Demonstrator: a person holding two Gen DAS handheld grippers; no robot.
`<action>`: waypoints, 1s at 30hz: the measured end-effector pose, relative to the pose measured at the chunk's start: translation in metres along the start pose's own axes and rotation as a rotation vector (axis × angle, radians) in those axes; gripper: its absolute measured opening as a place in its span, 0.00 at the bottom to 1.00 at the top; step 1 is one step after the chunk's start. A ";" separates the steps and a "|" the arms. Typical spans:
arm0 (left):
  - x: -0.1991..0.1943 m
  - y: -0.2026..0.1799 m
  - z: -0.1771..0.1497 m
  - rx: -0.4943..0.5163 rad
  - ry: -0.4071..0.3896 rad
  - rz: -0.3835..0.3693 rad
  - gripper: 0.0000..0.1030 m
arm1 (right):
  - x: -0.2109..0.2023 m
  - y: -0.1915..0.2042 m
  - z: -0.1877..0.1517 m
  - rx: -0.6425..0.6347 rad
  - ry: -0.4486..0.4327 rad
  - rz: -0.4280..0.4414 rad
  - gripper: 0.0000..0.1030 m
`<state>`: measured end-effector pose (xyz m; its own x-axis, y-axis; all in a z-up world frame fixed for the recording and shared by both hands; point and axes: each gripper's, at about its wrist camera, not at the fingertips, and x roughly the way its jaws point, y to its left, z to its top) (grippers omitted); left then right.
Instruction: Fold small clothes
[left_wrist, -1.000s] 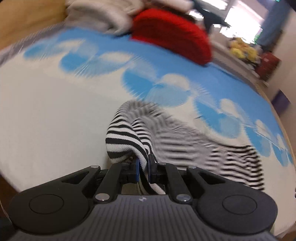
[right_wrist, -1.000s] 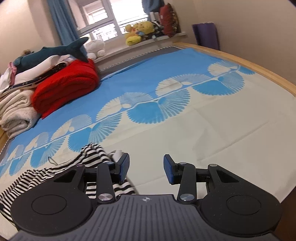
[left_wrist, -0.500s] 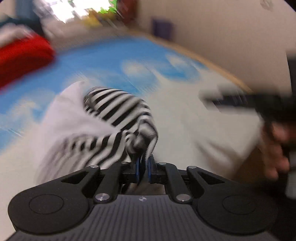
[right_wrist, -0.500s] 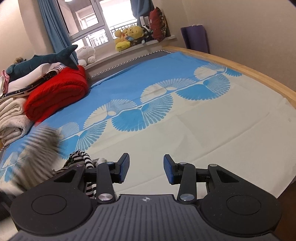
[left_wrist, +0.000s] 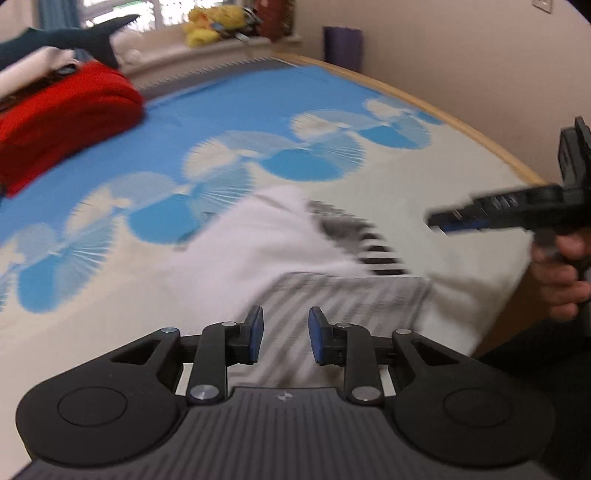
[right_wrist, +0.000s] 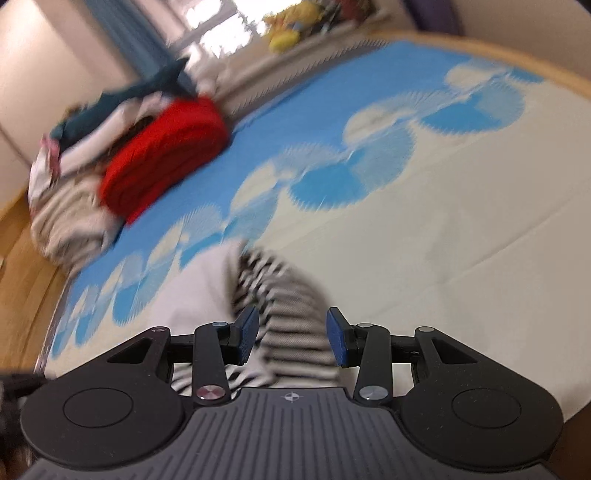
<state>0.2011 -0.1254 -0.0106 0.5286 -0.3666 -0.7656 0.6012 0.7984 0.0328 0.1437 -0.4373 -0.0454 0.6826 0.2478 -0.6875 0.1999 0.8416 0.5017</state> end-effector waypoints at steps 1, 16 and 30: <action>0.001 0.014 -0.004 -0.017 -0.016 0.014 0.31 | 0.008 0.005 -0.001 -0.011 0.034 -0.005 0.41; 0.023 0.084 -0.027 -0.349 0.061 0.013 0.34 | 0.040 0.032 -0.035 -0.208 0.247 -0.021 0.02; 0.066 0.043 -0.027 -0.452 0.206 -0.149 0.67 | -0.051 -0.012 -0.058 -0.314 0.215 0.052 0.02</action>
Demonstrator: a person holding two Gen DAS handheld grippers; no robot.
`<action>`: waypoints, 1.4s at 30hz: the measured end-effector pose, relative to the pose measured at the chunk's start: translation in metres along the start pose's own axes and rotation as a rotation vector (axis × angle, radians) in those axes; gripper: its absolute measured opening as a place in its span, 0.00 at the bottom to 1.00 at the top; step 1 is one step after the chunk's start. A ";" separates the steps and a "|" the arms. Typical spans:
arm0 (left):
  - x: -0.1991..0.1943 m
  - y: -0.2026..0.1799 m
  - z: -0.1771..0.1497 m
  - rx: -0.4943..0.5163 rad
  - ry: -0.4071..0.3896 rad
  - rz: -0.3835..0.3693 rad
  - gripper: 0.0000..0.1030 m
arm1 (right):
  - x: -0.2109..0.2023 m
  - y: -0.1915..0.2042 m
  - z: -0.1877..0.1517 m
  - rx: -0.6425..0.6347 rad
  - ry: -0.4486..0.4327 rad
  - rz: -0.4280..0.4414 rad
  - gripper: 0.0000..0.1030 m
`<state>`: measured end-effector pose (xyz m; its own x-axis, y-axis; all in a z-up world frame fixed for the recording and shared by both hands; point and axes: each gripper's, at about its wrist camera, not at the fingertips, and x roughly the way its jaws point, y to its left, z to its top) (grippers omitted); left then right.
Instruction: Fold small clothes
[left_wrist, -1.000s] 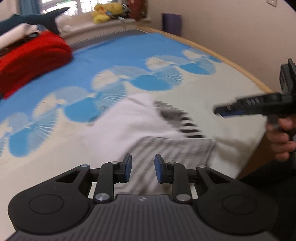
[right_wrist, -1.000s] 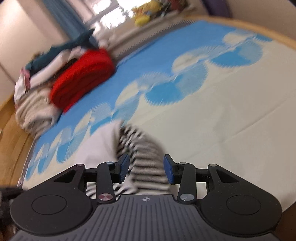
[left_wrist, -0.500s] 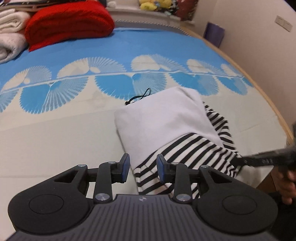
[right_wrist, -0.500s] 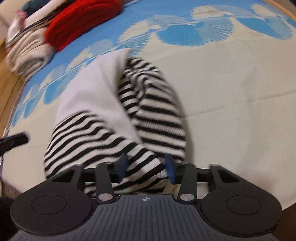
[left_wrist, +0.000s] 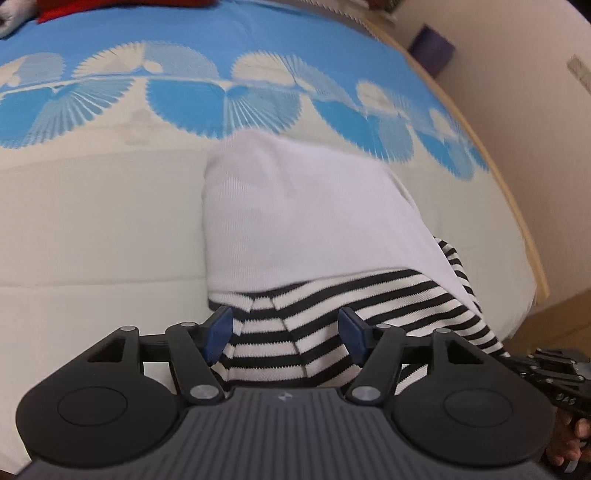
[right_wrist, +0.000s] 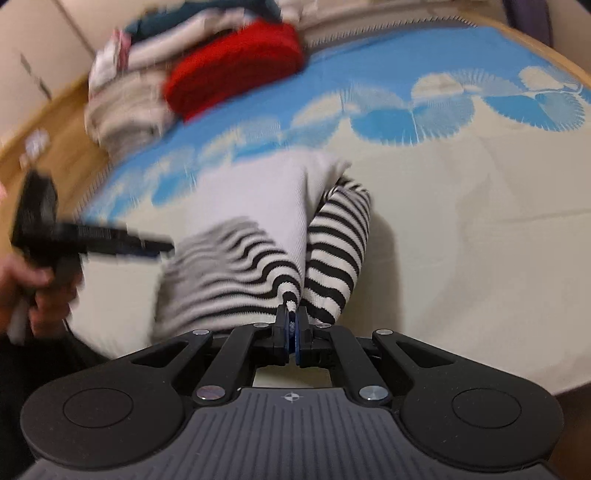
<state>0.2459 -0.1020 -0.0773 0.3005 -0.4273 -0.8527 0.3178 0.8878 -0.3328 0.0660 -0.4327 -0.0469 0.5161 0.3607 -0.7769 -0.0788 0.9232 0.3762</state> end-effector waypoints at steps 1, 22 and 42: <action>0.007 -0.003 -0.003 0.019 0.023 0.011 0.70 | 0.008 0.001 -0.004 -0.021 0.038 -0.032 0.02; 0.033 -0.017 -0.043 0.284 0.182 0.129 0.80 | 0.036 -0.001 0.060 0.201 -0.229 -0.157 0.33; 0.054 -0.023 -0.037 0.363 0.235 0.128 0.84 | 0.131 -0.040 0.136 0.528 -0.295 -0.052 0.02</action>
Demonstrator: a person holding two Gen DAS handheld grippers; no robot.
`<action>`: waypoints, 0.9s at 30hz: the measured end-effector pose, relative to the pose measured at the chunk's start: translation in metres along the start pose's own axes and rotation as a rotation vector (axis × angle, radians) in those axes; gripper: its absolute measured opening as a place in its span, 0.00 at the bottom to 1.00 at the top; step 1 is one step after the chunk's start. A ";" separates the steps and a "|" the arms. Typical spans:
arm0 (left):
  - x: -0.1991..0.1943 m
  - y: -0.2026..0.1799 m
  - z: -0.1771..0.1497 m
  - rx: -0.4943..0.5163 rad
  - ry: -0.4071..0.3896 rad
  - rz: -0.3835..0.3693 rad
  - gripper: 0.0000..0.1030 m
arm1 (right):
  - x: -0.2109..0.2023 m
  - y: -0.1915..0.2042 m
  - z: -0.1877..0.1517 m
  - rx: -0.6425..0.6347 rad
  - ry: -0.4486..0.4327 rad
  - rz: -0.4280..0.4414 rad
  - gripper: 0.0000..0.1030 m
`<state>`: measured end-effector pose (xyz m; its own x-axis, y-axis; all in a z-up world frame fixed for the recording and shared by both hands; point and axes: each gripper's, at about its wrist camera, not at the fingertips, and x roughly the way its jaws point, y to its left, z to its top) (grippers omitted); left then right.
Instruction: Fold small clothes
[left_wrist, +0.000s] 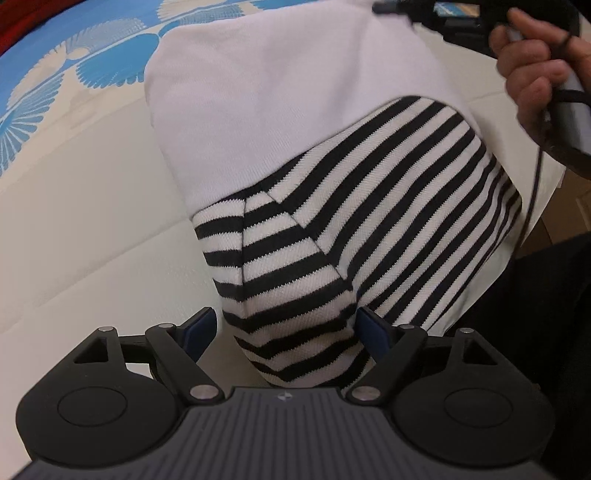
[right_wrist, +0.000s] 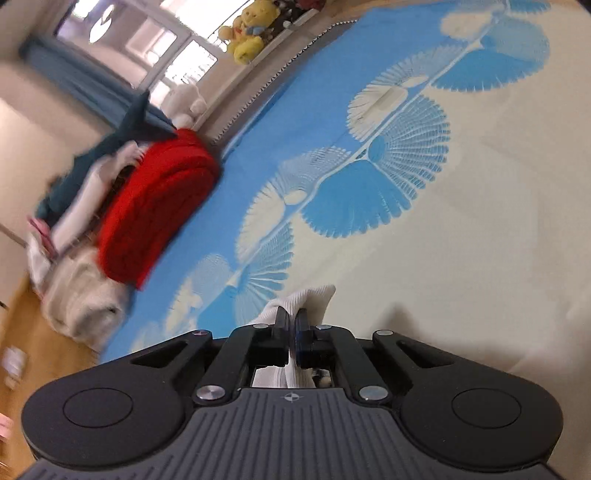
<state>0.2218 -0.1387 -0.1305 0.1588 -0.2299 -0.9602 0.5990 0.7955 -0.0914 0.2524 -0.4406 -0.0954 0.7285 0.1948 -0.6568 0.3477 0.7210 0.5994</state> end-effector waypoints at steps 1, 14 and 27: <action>0.001 0.000 0.001 -0.004 0.005 -0.003 0.84 | 0.010 0.002 -0.003 -0.059 0.040 -0.096 0.02; -0.030 0.035 0.005 -0.164 -0.083 -0.065 0.83 | -0.061 0.036 -0.040 -0.387 0.019 0.062 0.24; -0.036 0.042 0.011 -0.270 -0.133 -0.002 0.83 | -0.050 0.010 -0.059 -0.386 0.198 -0.172 0.54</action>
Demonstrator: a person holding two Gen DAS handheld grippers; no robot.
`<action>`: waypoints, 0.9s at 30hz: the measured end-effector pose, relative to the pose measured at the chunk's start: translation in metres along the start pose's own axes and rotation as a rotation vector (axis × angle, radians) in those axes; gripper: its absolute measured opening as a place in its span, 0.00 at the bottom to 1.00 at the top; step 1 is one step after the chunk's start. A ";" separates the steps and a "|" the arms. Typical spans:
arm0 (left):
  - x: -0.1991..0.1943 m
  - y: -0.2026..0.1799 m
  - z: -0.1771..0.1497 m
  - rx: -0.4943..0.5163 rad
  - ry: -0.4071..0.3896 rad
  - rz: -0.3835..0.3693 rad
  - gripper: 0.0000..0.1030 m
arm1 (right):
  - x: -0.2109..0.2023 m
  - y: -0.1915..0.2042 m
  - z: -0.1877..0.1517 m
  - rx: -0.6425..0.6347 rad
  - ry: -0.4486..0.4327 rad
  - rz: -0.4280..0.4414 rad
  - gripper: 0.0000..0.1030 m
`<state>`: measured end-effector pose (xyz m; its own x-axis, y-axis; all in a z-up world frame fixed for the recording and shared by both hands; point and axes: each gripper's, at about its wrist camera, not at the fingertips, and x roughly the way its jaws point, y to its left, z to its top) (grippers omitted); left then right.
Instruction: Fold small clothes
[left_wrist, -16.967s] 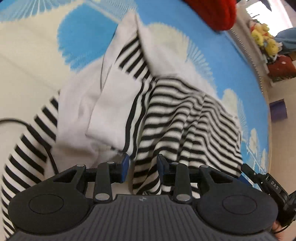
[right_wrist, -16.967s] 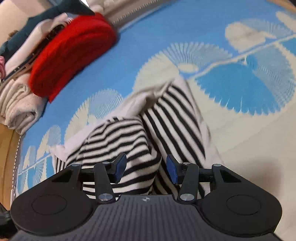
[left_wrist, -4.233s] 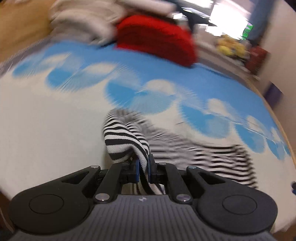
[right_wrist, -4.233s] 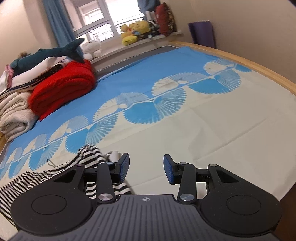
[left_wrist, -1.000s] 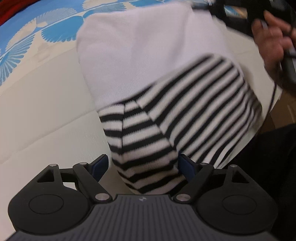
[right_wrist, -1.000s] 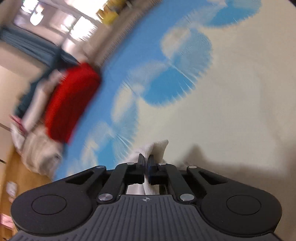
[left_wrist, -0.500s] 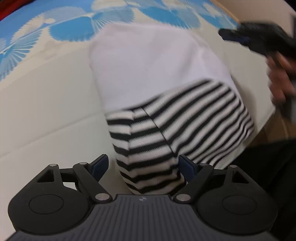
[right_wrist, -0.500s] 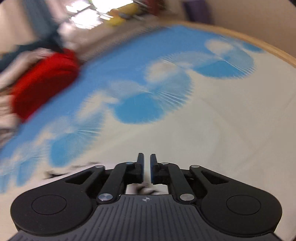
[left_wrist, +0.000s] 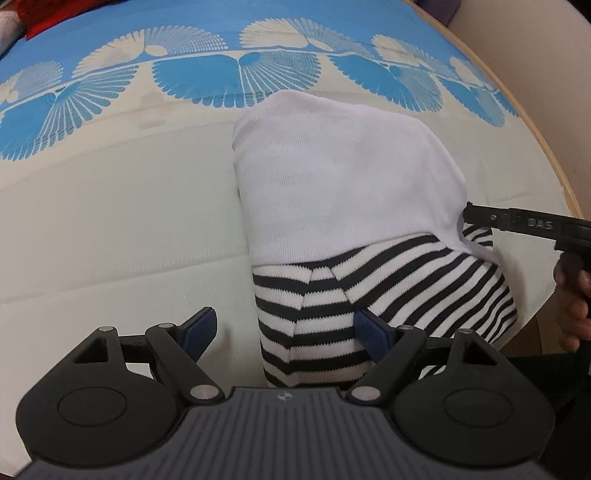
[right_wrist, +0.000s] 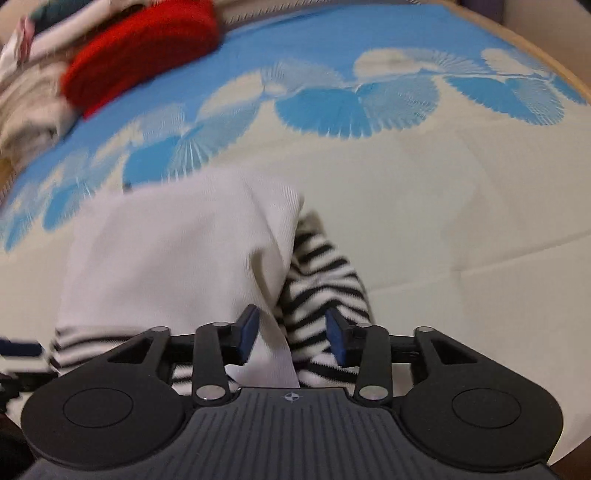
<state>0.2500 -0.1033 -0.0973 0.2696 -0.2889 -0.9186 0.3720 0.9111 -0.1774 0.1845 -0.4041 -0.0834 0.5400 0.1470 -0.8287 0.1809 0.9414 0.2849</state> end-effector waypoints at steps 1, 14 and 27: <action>0.000 0.000 0.001 -0.006 -0.003 -0.003 0.83 | 0.001 0.001 0.000 0.004 0.010 0.018 0.63; -0.001 0.029 0.039 -0.216 -0.050 -0.118 0.84 | 0.033 0.000 -0.008 0.027 0.146 -0.003 0.71; 0.090 0.071 0.052 -0.487 0.012 -0.403 0.85 | 0.041 -0.005 -0.008 0.093 0.167 0.022 0.63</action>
<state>0.3467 -0.0803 -0.1746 0.1811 -0.6365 -0.7497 -0.0055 0.7616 -0.6480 0.1990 -0.4006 -0.1227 0.4025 0.2231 -0.8878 0.2495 0.9064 0.3409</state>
